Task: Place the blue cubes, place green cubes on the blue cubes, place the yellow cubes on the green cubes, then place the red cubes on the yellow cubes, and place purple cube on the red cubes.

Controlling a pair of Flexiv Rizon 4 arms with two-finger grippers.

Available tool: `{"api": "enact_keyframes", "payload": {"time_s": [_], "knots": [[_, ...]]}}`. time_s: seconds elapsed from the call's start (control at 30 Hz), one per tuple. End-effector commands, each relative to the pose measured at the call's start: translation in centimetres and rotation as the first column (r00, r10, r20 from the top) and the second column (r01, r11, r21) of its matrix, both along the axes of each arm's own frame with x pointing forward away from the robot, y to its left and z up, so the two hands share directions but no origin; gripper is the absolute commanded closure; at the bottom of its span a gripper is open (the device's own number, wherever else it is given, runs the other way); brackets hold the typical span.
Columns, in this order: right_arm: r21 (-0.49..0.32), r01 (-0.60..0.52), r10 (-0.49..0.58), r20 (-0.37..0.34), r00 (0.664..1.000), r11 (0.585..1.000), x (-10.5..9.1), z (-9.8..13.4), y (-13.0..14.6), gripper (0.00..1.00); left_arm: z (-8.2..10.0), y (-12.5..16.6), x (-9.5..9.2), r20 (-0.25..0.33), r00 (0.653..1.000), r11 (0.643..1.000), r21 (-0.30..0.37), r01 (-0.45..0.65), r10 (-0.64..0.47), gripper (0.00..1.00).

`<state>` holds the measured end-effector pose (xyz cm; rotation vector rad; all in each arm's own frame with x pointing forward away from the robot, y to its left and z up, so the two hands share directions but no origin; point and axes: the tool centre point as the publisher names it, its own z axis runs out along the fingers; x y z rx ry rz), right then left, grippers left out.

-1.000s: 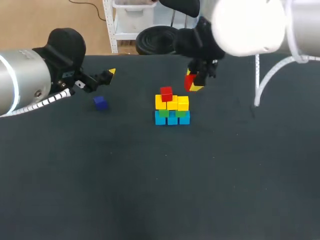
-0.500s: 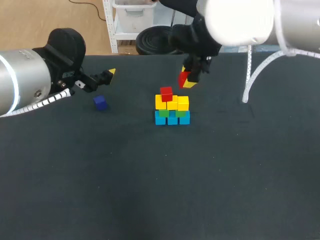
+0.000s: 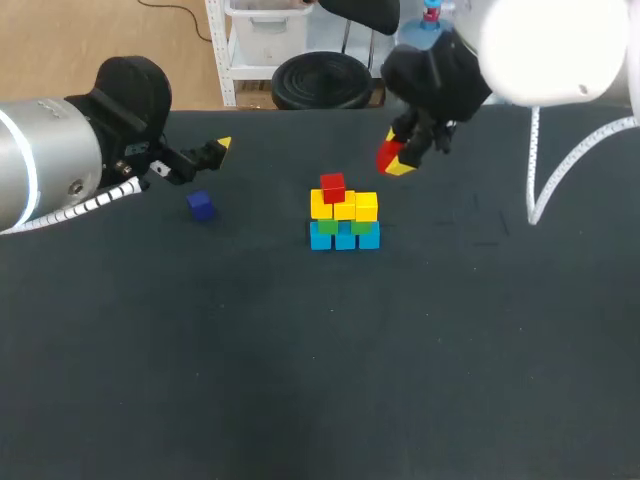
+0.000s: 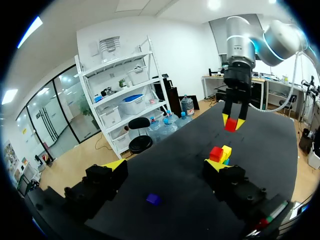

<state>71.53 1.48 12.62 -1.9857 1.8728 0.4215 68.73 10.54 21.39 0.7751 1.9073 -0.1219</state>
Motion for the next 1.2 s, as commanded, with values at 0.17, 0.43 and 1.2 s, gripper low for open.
{"api": "enact_keyframes", "payload": {"time_s": [0.17,0.43,1.2], "knots": [[0.000,0.008,-0.008,0.013,1.000,1.000,-0.3,-0.1,-0.1,1.00,-0.1,-0.1,0.1,0.005,1.000,1.000,-0.001,-0.004,0.004,0.00],[0.000,0.008,-0.008,0.013,1.000,1.000,-0.3,-0.1,-0.1,1.00,-0.1,-0.1,0.1,0.005,1.000,1.000,-0.001,-0.004,0.004,0.00],[-0.384,0.114,-0.190,-0.165,0.968,0.916,0.1,-0.4,2.1,1.00,-0.1,-0.1,0.1,0.005,1.000,1.000,-0.001,-0.004,0.004,0.00]]}}
